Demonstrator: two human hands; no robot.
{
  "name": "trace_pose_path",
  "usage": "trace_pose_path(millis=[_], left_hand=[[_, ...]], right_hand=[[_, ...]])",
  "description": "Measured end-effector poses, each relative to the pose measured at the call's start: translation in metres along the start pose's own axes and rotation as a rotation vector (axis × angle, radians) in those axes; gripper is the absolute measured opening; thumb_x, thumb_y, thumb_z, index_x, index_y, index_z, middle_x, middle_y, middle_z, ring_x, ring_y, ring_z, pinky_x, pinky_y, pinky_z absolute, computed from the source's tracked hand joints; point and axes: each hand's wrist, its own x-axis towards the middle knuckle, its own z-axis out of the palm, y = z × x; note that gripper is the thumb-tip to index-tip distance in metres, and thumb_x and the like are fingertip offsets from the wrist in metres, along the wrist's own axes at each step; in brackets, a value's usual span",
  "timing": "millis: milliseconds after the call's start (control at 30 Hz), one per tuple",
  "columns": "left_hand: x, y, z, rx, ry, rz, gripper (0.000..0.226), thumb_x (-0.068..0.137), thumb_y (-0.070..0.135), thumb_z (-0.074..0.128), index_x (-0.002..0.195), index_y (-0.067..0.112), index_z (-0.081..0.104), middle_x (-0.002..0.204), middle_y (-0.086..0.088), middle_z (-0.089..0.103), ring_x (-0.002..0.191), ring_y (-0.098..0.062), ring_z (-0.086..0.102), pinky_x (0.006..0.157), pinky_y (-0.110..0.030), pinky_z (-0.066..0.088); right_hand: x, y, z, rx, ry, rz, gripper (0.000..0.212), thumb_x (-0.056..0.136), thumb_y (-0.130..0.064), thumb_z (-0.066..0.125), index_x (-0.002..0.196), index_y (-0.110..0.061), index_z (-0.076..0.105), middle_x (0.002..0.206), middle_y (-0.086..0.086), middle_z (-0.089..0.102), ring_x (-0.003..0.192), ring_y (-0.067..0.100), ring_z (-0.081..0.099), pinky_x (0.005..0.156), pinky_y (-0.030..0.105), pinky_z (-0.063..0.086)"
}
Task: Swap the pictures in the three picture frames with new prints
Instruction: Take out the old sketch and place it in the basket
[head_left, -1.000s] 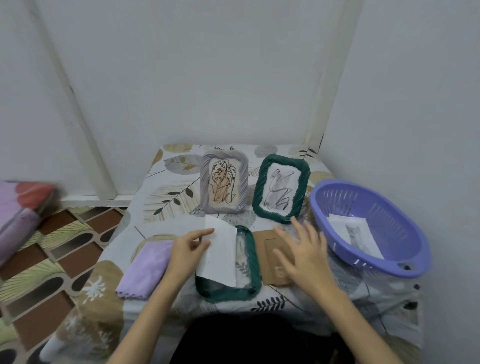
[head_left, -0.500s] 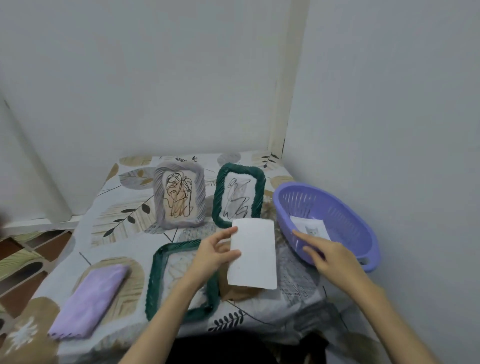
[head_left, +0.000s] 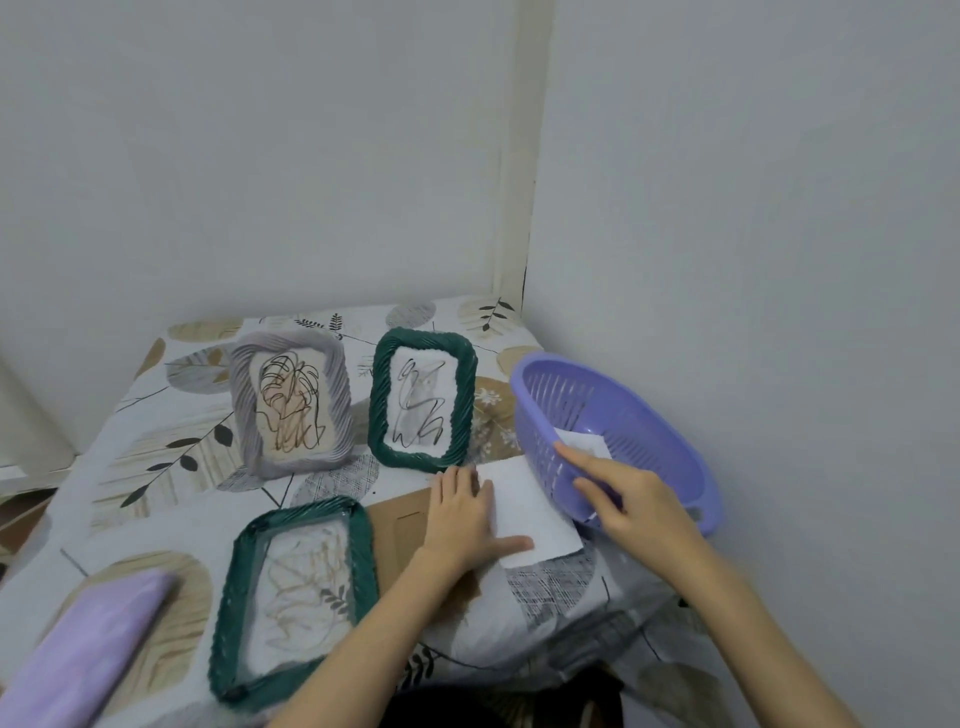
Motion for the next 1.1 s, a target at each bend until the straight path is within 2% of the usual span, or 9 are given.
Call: trace_pose_path(millis=[200,333,400,500,567,667,833,967,1100], left_hand=[[-0.002,-0.002,0.006,-0.175,0.117,0.024,0.095,0.072,0.073,0.005,0.126,0.009,0.048,0.131,-0.01,0.048,0.124,-0.029,0.037,0.108,-0.037,0.019],[-0.001,0.001,-0.02,-1.061,0.162,-0.178,0.042,0.101,0.034,0.021,0.122,0.014,0.052,0.123,-0.013,0.058,0.113,-0.026,0.053,0.099,-0.034,0.038],[-0.002,0.006,-0.036,-1.326,0.152,-0.202,0.03,0.101,0.03,0.021,0.12,0.027,0.045,0.121,-0.009,0.057,0.104,-0.019,0.054,0.091,-0.031,0.044],[-0.005,0.01,-0.05,-1.336,0.158,-0.123,0.035,0.099,0.031,0.029,0.131,0.024,0.04,0.126,-0.004,0.053,0.111,-0.016,0.052,0.094,-0.029,0.043],[-0.005,0.01,-0.053,-1.289,0.089,-0.106,0.049,0.092,0.034,0.05,0.137,0.021,0.038,0.132,-0.002,0.049,0.115,-0.014,0.049,0.097,-0.028,0.04],[-0.004,0.007,-0.051,-1.13,0.023,-0.086,0.08,0.074,0.032,0.075,0.141,0.02,0.034,0.137,0.002,0.044,0.123,-0.014,0.043,0.101,-0.029,0.038],[-0.004,0.006,-0.05,-1.127,0.047,-0.084,0.091,0.068,0.03,0.08,0.143,0.018,0.031,0.143,0.001,0.041,0.129,-0.012,0.039,0.105,-0.029,0.034],[-0.003,0.005,-0.049,-1.112,0.051,-0.086,0.094,0.065,0.031,0.081,0.143,0.017,0.031,0.144,-0.001,0.04,0.13,-0.014,0.039,0.103,-0.026,0.035],[-0.004,0.005,-0.049,-1.123,0.026,-0.1,0.093,0.067,0.033,0.08,0.143,0.019,0.03,0.145,0.001,0.039,0.132,-0.013,0.037,0.105,-0.027,0.033]], right_hand=[[-0.016,-0.01,0.023,-0.127,-0.059,-0.118,0.045,0.088,-0.039,0.033,0.131,-0.04,0.047,0.104,-0.005,0.067,0.093,0.02,0.062,0.07,0.035,0.049],[-0.019,-0.013,0.035,-0.307,-0.049,-0.216,0.044,0.083,-0.033,0.037,0.124,-0.034,0.055,0.078,-0.009,0.066,0.065,0.018,0.064,0.046,0.024,0.044],[-0.018,-0.017,0.034,-0.317,-0.071,-0.198,0.041,0.088,-0.032,0.039,0.127,-0.036,0.051,0.085,-0.009,0.066,0.072,0.015,0.063,0.052,0.024,0.045],[-0.009,-0.027,0.015,0.074,-0.277,0.102,0.039,0.096,-0.029,0.044,0.134,-0.035,0.045,0.107,-0.005,0.063,0.08,-0.002,0.055,0.073,0.018,0.044],[0.011,-0.015,0.006,0.195,-0.157,0.242,0.039,0.095,-0.023,0.048,0.133,-0.026,0.047,0.103,0.0,0.06,0.075,-0.003,0.054,0.072,0.013,0.04],[0.045,0.014,0.001,-0.056,-0.199,0.488,0.053,0.089,-0.026,0.059,0.135,-0.012,0.039,0.125,0.012,0.054,0.112,0.024,0.052,0.088,0.029,0.039],[0.061,0.027,0.011,-0.27,-0.527,0.765,0.087,0.072,-0.022,0.078,0.138,-0.008,0.022,0.138,0.014,0.038,0.121,0.03,0.047,0.083,0.036,0.045],[0.061,0.033,0.016,-0.312,-0.348,0.781,0.054,0.079,-0.004,0.068,0.124,-0.003,0.038,0.132,0.015,0.041,0.114,0.032,0.052,0.074,0.033,0.044],[0.061,0.043,0.012,-0.242,-0.186,0.769,0.011,0.08,-0.005,0.057,0.087,-0.007,0.049,0.104,0.016,0.054,0.087,0.03,0.054,0.067,0.032,0.043]])
